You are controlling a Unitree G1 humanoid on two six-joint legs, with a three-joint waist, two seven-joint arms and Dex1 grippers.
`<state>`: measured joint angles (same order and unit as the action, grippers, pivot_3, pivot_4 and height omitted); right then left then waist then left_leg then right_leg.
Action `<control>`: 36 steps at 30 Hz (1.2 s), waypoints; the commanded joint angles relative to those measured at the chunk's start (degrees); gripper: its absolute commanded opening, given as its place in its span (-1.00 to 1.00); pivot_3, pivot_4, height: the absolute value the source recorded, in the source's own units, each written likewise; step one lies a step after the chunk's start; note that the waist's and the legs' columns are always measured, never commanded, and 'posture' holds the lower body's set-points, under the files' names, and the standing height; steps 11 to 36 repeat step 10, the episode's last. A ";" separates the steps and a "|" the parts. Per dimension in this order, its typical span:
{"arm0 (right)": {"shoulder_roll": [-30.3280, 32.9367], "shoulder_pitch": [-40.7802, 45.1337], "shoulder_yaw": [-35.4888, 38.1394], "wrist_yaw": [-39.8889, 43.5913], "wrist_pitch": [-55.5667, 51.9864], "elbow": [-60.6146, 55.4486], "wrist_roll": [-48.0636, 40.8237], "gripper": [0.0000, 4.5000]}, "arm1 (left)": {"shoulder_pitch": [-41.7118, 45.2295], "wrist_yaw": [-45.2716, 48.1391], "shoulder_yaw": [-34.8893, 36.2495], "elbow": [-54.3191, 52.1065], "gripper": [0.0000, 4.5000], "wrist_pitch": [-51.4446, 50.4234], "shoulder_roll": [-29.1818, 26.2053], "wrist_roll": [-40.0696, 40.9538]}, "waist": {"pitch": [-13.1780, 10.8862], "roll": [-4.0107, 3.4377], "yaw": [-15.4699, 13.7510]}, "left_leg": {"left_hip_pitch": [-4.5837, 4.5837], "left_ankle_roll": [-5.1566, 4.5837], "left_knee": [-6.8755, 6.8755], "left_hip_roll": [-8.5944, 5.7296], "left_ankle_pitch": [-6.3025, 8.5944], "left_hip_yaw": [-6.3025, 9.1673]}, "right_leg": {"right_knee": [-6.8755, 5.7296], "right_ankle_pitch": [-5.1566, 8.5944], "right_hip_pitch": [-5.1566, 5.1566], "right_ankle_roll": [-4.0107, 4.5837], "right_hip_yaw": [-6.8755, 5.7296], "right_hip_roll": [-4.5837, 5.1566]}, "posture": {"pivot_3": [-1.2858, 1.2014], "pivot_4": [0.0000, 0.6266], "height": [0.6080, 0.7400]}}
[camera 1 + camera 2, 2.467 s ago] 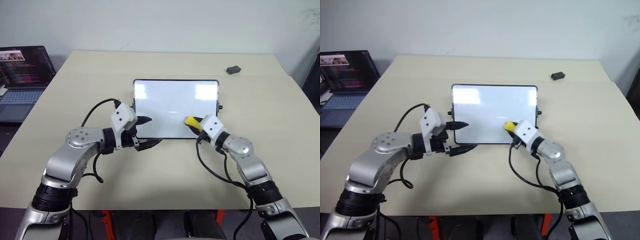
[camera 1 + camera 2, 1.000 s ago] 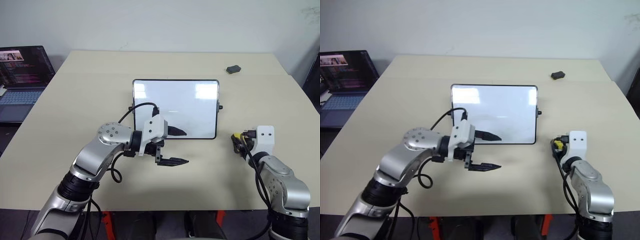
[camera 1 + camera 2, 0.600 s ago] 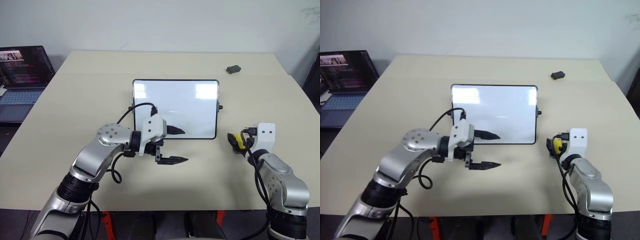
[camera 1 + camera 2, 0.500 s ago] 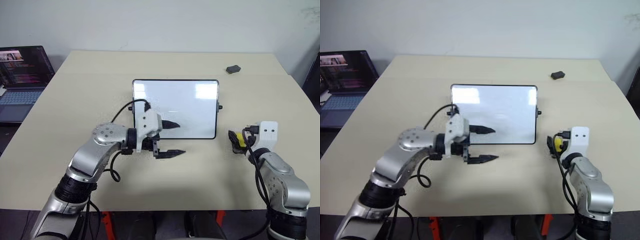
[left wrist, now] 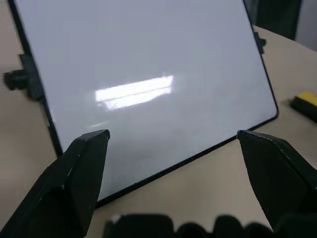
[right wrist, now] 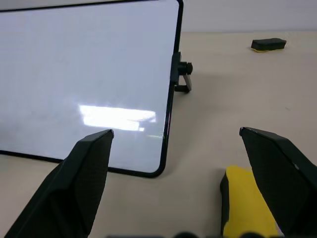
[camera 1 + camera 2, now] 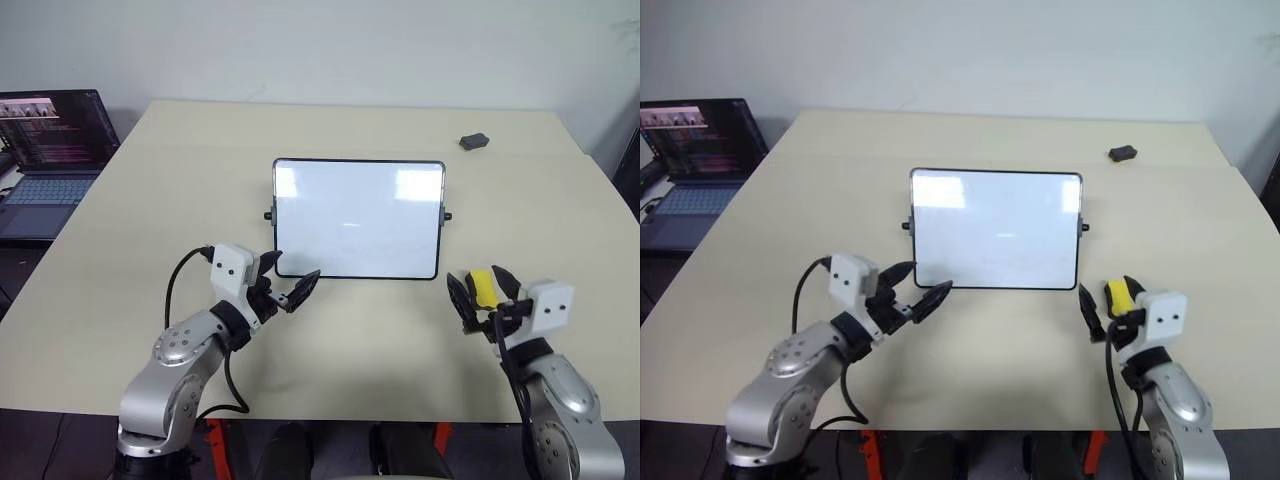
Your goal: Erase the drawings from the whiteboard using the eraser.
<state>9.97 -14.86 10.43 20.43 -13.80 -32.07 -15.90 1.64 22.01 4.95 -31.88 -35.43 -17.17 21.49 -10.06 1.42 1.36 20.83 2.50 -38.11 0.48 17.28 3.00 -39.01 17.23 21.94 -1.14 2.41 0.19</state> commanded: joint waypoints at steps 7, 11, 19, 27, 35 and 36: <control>0.94 -10.76 -1.92 5.30 14.40 6.41 1.37 0.98 | -10.44 -12.09 3.82 -1.99 1.00 9.89 5.31 -7.84 | 0.06 -0.05 0.33 | -0.14 0.01 0.06 0.05 0.00 -0.01 | 0.02 0.04 -0.13 0.05 0.01 -0.08 | 0.03 -0.52 1.00; 1.35 -9.78 -1.66 4.69 15.15 9.16 1.63 0.98 | -13.08 -13.33 4.05 -0.54 1.00 11.24 7.20 -8.16 | 0.06 -0.05 0.32 | -0.11 0.01 0.06 0.03 0.01 -0.02 | 0.06 0.04 -0.12 0.05 0.03 -0.05 | 0.03 -0.52 1.00; 1.35 -9.78 -1.66 4.69 15.15 9.16 1.63 0.98 | -13.08 -13.33 4.05 -0.54 1.00 11.24 7.20 -8.16 | 0.06 -0.05 0.32 | -0.11 0.01 0.06 0.03 0.01 -0.02 | 0.06 0.04 -0.12 0.05 0.03 -0.05 | 0.03 -0.52 1.00; 1.35 -9.78 -1.66 4.69 15.15 9.16 1.63 0.98 | -13.08 -13.33 4.05 -0.54 1.00 11.24 7.20 -8.16 | 0.06 -0.05 0.32 | -0.11 0.01 0.06 0.03 0.01 -0.02 | 0.06 0.04 -0.12 0.05 0.03 -0.05 | 0.03 -0.52 1.00; 1.35 -9.78 -1.66 4.69 15.15 9.16 1.63 0.98 | -13.08 -13.33 4.05 -0.54 1.00 11.24 7.20 -8.16 | 0.06 -0.05 0.32 | -0.11 0.01 0.06 0.03 0.01 -0.02 | 0.06 0.04 -0.12 0.05 0.03 -0.05 | 0.03 -0.52 1.00; 1.35 -9.78 -1.66 4.69 15.15 9.16 1.63 0.98 | -13.08 -13.33 4.05 -0.54 1.00 11.24 7.20 -8.16 | 0.06 -0.05 0.32 | -0.11 0.01 0.06 0.03 0.01 -0.02 | 0.06 0.04 -0.12 0.05 0.03 -0.05 | 0.03 -0.52 1.00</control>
